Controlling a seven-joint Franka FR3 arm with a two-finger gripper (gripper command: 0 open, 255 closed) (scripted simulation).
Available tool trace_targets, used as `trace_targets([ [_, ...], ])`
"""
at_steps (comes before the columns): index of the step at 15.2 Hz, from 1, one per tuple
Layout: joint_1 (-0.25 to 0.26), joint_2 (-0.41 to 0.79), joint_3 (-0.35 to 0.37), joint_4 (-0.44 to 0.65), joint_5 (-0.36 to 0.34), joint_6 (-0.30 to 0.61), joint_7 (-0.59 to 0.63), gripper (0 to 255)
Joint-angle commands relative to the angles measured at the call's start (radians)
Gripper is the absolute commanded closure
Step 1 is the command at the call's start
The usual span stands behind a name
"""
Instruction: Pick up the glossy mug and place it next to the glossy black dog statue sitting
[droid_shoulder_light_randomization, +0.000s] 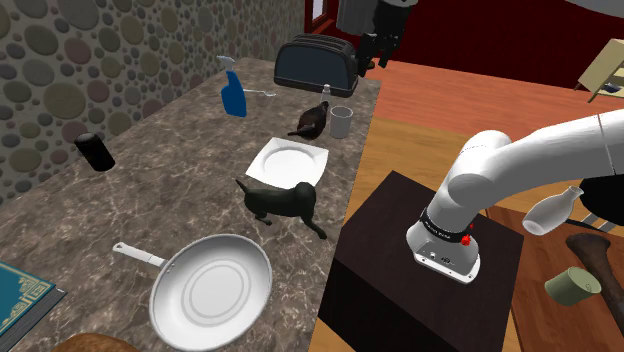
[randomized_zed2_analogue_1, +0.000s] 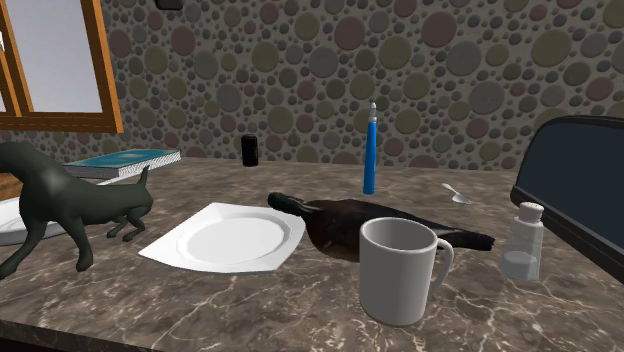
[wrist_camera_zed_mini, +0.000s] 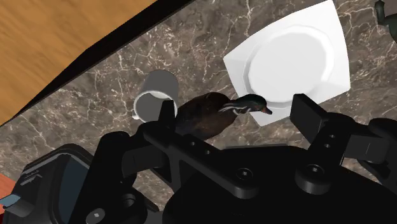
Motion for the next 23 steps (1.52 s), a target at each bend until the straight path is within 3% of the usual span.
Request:
trace_targets([
  [1,0.000,0.000,0.000,0.000,0.000,0.000,0.000,0],
  [12,-0.004,0.234,-0.121,-0.137,-0.060,0.374,-0.148,0],
  [23,0.015,0.607,-0.233,-0.101,-0.036,0.713,-0.318,0],
])
